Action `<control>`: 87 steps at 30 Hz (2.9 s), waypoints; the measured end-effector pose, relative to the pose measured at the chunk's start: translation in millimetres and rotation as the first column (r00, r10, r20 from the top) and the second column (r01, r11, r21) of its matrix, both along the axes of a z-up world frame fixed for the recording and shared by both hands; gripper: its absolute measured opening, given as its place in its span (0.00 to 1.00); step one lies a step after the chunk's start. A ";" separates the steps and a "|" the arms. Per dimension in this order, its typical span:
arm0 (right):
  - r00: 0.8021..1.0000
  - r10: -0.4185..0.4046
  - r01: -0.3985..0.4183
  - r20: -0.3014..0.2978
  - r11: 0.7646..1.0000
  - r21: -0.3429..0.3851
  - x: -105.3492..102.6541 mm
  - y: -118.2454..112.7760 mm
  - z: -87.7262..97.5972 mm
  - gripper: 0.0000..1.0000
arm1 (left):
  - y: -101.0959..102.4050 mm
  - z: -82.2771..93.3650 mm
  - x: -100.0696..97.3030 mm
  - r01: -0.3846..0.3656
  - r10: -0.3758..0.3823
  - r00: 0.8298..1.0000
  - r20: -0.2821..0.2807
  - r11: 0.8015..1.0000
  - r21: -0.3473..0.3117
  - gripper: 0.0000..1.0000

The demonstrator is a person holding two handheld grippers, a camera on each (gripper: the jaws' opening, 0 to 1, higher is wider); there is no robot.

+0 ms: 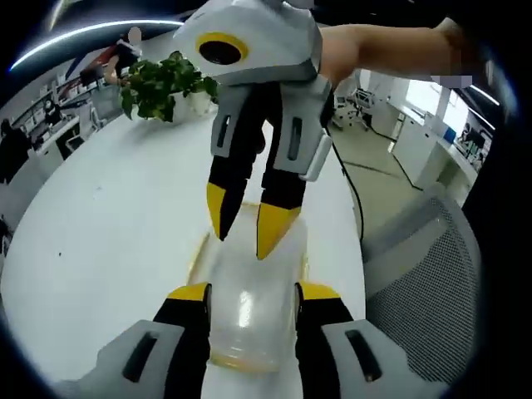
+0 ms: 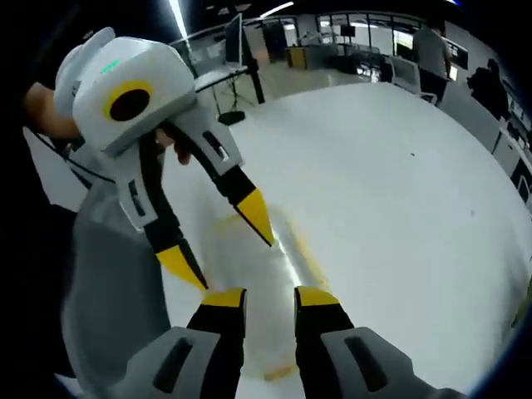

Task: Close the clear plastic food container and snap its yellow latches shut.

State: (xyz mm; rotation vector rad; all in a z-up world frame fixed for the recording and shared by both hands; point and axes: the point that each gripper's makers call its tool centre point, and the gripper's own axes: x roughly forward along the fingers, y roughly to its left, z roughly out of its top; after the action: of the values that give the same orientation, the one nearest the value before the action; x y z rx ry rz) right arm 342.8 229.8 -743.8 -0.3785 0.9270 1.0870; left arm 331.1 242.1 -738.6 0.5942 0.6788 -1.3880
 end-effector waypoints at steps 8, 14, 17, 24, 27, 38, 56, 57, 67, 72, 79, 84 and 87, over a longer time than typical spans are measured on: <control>1.000 0.005 -0.005 -0.017 1.000 -0.010 4.7 1.6 -10.6 0.21 | -1.8 -14.9 -8.2 0.047 -0.048 0.999 0.013 0.997 0.057 0.36; 1.000 -0.028 0.028 -0.007 1.000 -0.009 20.3 1.9 -11.1 0.21 | 0.6 -21.7 -15.1 0.070 -0.073 0.997 0.019 0.993 0.097 0.39; 1.000 -0.022 0.022 -0.015 1.000 -0.020 22.9 0.4 -14.5 0.21 | -0.2 -22.5 -14.6 0.061 -0.064 0.998 0.019 0.993 0.101 0.47; 0.999 -0.009 0.008 -0.049 1.000 -0.011 33.2 0.8 -13.9 0.22 | -1.9 -26.5 -16.2 0.071 -0.082 0.992 0.094 0.990 0.120 0.55; 0.999 0.013 -0.014 -0.048 1.000 -0.020 37.6 2.7 -12.7 0.29 | -2.5 -26.8 -17.0 0.057 -0.068 0.994 0.088 0.992 0.116 0.56; 0.982 0.118 -0.131 -0.150 0.988 -0.079 29.5 8.1 -30.6 0.35 | -8.1 -30.5 -11.7 0.032 -0.051 0.989 0.139 0.990 0.136 0.60; 0.959 0.138 -0.166 -0.249 0.982 -0.095 30.7 7.9 -32.5 0.29 | -13.0 -33.3 -11.6 0.075 -0.099 0.979 0.179 0.988 0.137 0.57; 0.957 0.133 -0.163 -0.259 0.982 -0.098 31.4 8.2 -32.5 0.28 | -13.1 -33.1 -11.4 0.076 -0.099 0.979 0.180 0.988 0.134 0.57; 0.938 0.165 -0.213 -0.305 0.968 -0.133 30.2 10.4 -33.3 0.25 | -12.7 -32.8 -11.0 0.063 -0.084 0.977 0.195 0.992 0.108 0.55; 0.927 0.186 -0.249 -0.324 0.955 -0.164 28.0 15.0 -33.6 0.23 | -16.2 -32.9 -11.5 0.064 -0.086 0.976 0.197 0.991 0.116 0.54; 0.932 0.185 -0.249 -0.311 0.951 -0.182 29.6 11.0 -33.3 0.24 | -17.6 -32.1 -10.9 0.033 -0.053 0.978 0.203 0.994 0.102 0.53; 0.932 0.190 -0.250 -0.309 0.954 -0.167 29.2 9.5 -32.8 0.25 | -17.0 -32.0 -12.8 0.052 -0.073 0.975 0.209 0.993 0.107 0.55; 0.931 0.188 -0.244 -0.313 0.958 -0.150 29.9 9.2 -33.2 0.26 | -16.8 -31.6 -13.2 0.057 -0.079 0.975 0.209 0.992 0.110 0.56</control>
State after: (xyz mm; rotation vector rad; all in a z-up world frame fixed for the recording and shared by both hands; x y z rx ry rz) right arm 372.7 238.9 -777.0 -0.4905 1.2833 1.2866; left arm 317.9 225.4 -770.2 0.8428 0.5642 -1.3349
